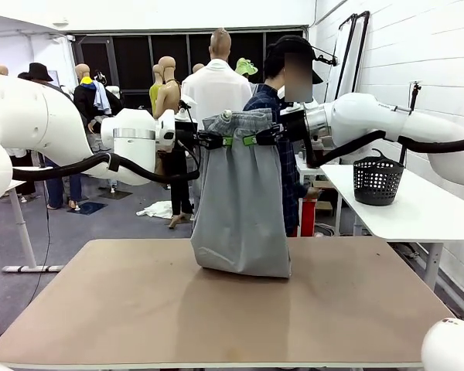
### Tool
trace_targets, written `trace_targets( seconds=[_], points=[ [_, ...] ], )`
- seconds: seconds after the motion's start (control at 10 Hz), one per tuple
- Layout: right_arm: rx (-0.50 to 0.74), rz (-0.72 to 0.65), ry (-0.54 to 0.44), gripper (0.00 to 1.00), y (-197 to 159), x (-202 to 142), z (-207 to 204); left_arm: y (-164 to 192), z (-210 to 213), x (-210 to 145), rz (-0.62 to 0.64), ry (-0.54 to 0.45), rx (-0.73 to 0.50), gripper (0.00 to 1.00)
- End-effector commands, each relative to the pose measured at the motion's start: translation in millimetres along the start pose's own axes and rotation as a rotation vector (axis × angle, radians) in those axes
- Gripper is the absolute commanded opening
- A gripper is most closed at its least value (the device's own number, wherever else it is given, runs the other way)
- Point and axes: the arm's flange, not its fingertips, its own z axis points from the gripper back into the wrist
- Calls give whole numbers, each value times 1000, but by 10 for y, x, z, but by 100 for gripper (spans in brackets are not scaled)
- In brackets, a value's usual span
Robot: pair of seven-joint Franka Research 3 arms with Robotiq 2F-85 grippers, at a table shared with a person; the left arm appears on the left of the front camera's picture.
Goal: Fold the training pants.
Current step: Fold the Training pants in half.
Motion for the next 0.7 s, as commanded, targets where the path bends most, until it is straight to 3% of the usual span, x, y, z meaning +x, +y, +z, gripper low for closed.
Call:
trace_targets(
  seconds=[0.0, 0.3, 0.6],
  points=[
    [6, 55, 13, 0, -399, 212, -139, 89, -35, 99, -44, -21, 44, 0],
    [-12, 83, 24, 0, -614, 287, -271, 217, -119, 240, -135, -58, 88, 0],
    [-103, 39, 94, 0, -604, -15, -198, 250, -75, 76, -160, -110, 129, 0]
  ],
)
